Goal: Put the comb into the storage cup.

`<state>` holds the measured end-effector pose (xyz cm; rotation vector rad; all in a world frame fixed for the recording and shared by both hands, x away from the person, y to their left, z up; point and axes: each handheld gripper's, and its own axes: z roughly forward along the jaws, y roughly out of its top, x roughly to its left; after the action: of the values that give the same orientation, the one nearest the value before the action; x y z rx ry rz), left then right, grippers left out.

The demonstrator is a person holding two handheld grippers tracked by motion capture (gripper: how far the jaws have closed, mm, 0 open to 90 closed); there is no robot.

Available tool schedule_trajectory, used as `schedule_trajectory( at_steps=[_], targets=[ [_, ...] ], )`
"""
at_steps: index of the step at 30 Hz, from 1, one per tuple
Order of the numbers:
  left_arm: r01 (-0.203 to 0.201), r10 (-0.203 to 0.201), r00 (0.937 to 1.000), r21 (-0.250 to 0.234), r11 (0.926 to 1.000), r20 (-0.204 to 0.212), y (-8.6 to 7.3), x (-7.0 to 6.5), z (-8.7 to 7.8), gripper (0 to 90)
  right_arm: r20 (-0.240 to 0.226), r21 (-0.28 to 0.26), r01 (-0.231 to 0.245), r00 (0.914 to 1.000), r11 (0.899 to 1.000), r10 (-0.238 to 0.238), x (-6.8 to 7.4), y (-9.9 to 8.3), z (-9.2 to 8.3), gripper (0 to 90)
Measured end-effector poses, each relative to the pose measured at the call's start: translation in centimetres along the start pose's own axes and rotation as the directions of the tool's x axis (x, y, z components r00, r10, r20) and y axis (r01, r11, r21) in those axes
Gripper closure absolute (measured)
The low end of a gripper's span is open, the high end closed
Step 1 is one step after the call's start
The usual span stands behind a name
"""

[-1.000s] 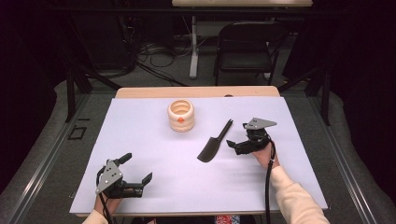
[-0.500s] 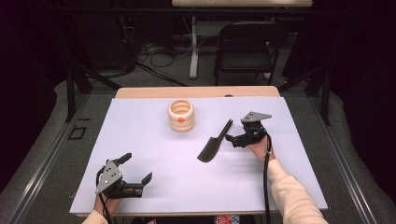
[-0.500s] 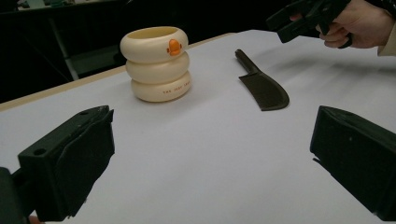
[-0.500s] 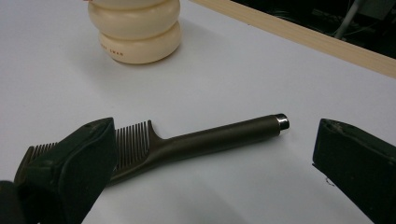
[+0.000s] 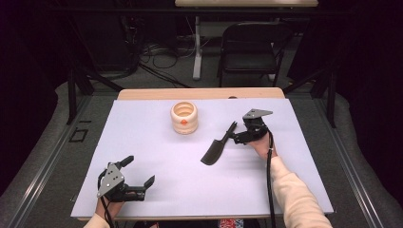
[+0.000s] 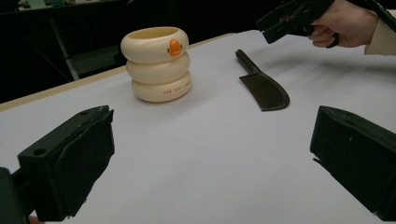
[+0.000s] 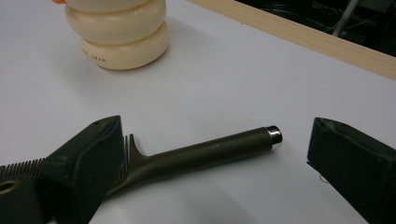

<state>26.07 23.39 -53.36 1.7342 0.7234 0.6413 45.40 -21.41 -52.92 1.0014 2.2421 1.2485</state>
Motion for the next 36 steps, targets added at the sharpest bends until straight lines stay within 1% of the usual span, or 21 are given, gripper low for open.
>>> schedule_trajectory(
  at_steps=[1,3,4,5,6,7,8,9,10,12,13,14,15,18,19,21,22,24,27,32,36],
  targets=[
    [-0.002,0.002,1.0000,0.001,1.0000,0.000,0.0,0.0,0.0,0.0,0.009,0.011,-0.003,1.0000,1.000,0.003,-0.1,0.1,0.3,14.2],
    [-0.004,0.004,1.0000,0.001,1.0000,0.000,0.0,0.0,0.0,0.1,0.015,0.013,-0.002,0.9999,1.000,0.002,-0.2,0.1,0.5,14.6],
    [-0.004,0.004,1.0000,0.001,1.0000,0.000,0.0,0.0,0.0,0.1,0.017,0.018,0.000,0.9998,1.000,0.000,-0.4,0.2,0.8,20.8],
    [-0.006,0.006,1.0000,0.001,1.0000,0.000,0.0,0.0,0.0,0.1,0.017,0.018,0.000,0.9998,1.000,0.000,-0.4,0.2,0.8,20.8],
    [-0.005,0.005,1.0000,0.002,1.0000,0.000,0.0,0.0,0.0,0.0,0.022,0.021,-0.004,0.9998,1.000,0.004,-0.4,0.2,0.8,23.6],
    [-0.002,0.002,1.0000,0.002,1.0000,0.000,0.0,0.0,0.0,0.0,0.025,0.018,-0.006,0.9997,1.000,0.006,-0.6,0.3,0.9,28.4],
    [-0.001,0.001,1.0000,0.003,1.0000,0.000,0.0,0.0,0.0,0.0,0.036,0.023,-0.009,0.9993,1.000,0.008,-0.7,0.4,1.1,40.3],
    [-0.003,0.003,1.0000,0.003,1.0000,0.000,0.0,0.0,0.0,0.0,0.036,0.023,-0.009,0.9993,1.000,0.008,-0.7,0.4,1.1,40.3],
    [-0.004,0.004,1.0000,0.003,1.0000,0.000,0.0,0.0,0.0,0.0,0.034,0.029,-0.008,0.9994,1.000,0.007,-0.9,0.4,1.4,48.7],
    [-0.004,0.004,1.0000,0.003,1.0000,0.000,0.0,-0.1,0.0,0.0,0.049,0.036,-0.010,0.9987,0.999,0.009,-1.0,0.5,1.6,59.0],
    [-0.004,0.004,1.0000,0.003,1.0000,0.000,0.0,-0.1,0.0,0.1,0.049,0.036,-0.010,0.9987,0.999,0.009,-1.0,0.5,1.6,59.0],
    [-0.007,0.007,1.0000,0.002,1.0000,-0.001,0.0,-0.1,0.0,0.1,0.052,0.036,-0.007,0.9986,0.999,0.005,-1.1,0.6,1.8,63.2],
    [-0.007,0.007,1.0000,0.001,1.0000,-0.001,0.0,-0.1,0.0,0.0,0.061,0.043,-0.005,0.9982,0.999,0.003,-1.2,0.6,2.0,69.7],
    [-0.004,0.004,1.0000,0.003,1.0000,-0.001,0.0,0.0,0.0,0.0,0.070,0.051,-0.005,0.9976,0.999,0.001,-1.4,0.8,2.4,80.0],
    [-0.003,0.003,1.0000,0.003,1.0000,-0.001,0.0,0.0,0.0,0.1,0.083,0.060,-0.005,0.9965,0.998,0.000,-1.5,0.9,2.7,84.8],
    [-0.003,0.003,1.0000,0.002,1.0000,-0.002,0.0,0.0,0.0,0.1,0.083,0.062,-0.007,0.9966,0.998,0.002,-1.5,0.9,2.8,86.7],
    [-0.002,0.002,1.0000,0.003,1.0000,-0.002,0.0,0.0,0.0,0.0,0.100,0.068,0.007,0.9949,0.998,-0.014,-1.6,1.1,3.1,89.4],
    [-0.002,0.002,1.0000,0.003,1.0000,-0.002,0.0,0.0,0.0,0.0,0.103,0.071,0.013,0.9945,0.997,-0.021,-1.6,1.1,3.2,89.6],
    [-0.006,0.006,1.0000,0.005,1.0000,-0.002,0.0,-0.1,0.0,0.1,0.120,0.084,0.038,0.9916,0.996,-0.048,-1.5,1.1,3.8,90.0],
    [0.000,0.000,1.0000,0.005,1.0000,-0.003,0.0,0.0,0.0,0.1,0.128,0.093,0.043,0.9902,0.995,-0.055,-1.7,1.2,4.3,90.0],
    [-0.004,0.004,1.0000,0.005,1.0000,-0.003,0.0,0.0,0.0,0.1,0.131,0.108,0.063,0.9884,0.992,-0.077,-1.5,1.1,5.0,90.0]
  ],
)
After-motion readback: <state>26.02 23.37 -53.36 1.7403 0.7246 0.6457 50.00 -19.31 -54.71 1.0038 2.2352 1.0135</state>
